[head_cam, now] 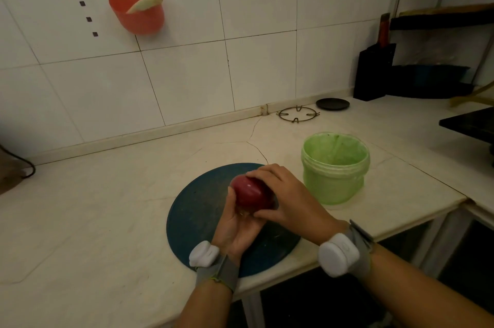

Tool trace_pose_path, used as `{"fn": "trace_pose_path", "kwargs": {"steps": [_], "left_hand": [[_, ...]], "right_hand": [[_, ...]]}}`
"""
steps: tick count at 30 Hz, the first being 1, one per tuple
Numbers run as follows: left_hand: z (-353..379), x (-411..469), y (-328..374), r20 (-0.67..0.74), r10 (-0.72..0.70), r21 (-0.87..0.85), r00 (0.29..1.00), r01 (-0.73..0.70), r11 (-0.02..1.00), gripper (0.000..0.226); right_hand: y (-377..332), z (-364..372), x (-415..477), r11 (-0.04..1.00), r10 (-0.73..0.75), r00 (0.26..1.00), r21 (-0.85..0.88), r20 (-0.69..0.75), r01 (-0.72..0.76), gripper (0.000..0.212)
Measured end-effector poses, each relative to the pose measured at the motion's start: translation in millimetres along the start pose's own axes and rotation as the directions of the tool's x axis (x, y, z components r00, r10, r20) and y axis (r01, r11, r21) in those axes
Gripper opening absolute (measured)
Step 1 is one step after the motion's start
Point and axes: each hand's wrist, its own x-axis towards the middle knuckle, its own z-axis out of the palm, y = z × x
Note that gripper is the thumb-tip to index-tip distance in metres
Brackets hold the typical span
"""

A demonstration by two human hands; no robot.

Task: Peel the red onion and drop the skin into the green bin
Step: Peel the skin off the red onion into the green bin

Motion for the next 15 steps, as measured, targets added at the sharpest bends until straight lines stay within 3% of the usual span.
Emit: {"fn": "trace_pose_path", "kwargs": {"steps": [5, 15], "left_hand": [[4.2, -1.4, 3.9, 0.028, -0.009, -0.009, 1.0, 0.009, 1.0, 0.091], [2.1, -0.5, 2.5, 0.133, -0.008, 0.001, 0.991, 0.008, 1.0, 0.096]], "right_hand": [[-2.0, -9.4, 8.1, 0.976, 0.022, 0.998, 0.216, -0.066, -0.007, 0.061], [4.1, 0.7, 4.5, 0.995, -0.069, 0.996, 0.063, -0.053, 0.072, 0.057]]}}
